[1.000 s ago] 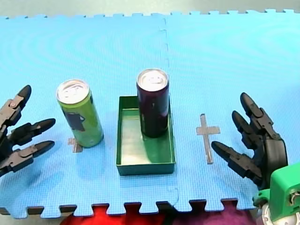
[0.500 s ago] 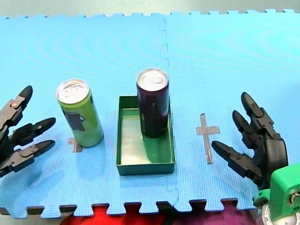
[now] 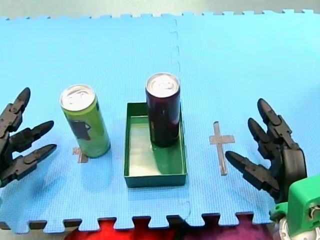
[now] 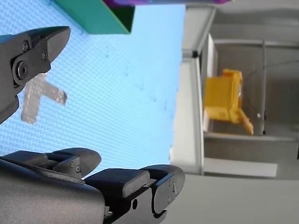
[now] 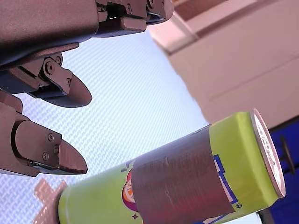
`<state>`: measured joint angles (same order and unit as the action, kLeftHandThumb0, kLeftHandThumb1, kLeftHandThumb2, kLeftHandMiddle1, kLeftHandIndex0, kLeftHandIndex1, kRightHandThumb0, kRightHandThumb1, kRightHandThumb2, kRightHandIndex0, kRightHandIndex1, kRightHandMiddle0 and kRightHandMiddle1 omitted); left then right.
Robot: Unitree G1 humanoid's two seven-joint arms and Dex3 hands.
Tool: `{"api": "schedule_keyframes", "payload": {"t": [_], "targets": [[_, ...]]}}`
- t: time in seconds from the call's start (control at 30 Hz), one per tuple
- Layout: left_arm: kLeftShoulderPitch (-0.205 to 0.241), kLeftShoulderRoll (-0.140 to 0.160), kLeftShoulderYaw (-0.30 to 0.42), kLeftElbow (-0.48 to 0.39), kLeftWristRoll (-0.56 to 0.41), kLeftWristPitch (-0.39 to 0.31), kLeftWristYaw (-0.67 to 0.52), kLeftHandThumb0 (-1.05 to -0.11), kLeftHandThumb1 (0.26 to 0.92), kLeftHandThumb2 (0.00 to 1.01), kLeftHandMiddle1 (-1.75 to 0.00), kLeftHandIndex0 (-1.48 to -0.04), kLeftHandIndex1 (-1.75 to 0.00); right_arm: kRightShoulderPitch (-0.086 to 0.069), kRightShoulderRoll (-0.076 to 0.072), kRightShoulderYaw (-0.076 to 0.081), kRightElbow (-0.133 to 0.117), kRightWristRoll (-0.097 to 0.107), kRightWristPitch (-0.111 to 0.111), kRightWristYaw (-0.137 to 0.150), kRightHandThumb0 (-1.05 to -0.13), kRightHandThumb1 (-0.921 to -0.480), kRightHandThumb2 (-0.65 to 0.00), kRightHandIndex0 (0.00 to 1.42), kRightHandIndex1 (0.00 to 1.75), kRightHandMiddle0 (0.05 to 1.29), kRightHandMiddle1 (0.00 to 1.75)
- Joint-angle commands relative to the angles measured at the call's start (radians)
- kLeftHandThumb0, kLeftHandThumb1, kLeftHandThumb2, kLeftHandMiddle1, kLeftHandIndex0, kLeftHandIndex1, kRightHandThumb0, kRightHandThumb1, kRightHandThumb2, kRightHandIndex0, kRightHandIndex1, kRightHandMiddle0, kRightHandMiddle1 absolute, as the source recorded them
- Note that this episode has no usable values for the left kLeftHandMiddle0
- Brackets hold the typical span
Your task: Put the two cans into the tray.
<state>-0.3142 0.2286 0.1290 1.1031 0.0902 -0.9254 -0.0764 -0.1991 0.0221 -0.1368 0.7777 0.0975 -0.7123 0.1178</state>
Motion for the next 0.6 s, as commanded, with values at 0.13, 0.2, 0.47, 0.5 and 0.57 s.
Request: {"api": "schedule_keyframes", "payload": {"t": [0.13,0.2,0.47,0.5,0.57], "targets": [[-0.004,-0.018,0.019,0.005,-0.081,0.029,-0.066,-1.048,0.921,0.16,0.00,-0.06,0.00,-0.001,-0.005,0.000,-0.007,-0.001,0.000,-0.005,-0.762,-0.693,-0.001,0.41,0.00,0.35,0.00],[-0.003,-0.030,0.036,-0.007,-0.139,0.069,-0.127,-1.048,0.921,0.16,0.00,-0.06,0.00,-0.001,-0.006,0.000,-0.007,-0.002,0.000,-0.005,-0.762,-0.694,-0.001,0.41,0.00,0.35,0.00],[-0.007,-0.052,0.046,-0.032,-0.193,0.138,-0.199,-1.048,0.921,0.40,0.00,-0.05,0.00,-0.007,-0.010,-0.003,0.002,0.005,0.000,0.004,-0.759,-0.694,0.000,0.41,0.00,0.35,0.00],[-0.008,-0.058,0.044,-0.030,-0.191,0.130,-0.202,-1.048,0.921,0.54,0.00,-0.05,0.00,-0.008,-0.009,-0.003,0.003,0.006,0.000,0.004,-0.759,-0.694,0.000,0.41,0.00,0.35,0.00],[-0.008,-0.070,0.037,-0.028,-0.182,0.104,-0.202,-1.048,0.921,0.75,0.00,-0.05,0.00,-0.008,-0.009,-0.002,0.001,0.005,0.000,0.004,-0.759,-0.694,0.000,0.41,0.00,0.35,0.00]]}}
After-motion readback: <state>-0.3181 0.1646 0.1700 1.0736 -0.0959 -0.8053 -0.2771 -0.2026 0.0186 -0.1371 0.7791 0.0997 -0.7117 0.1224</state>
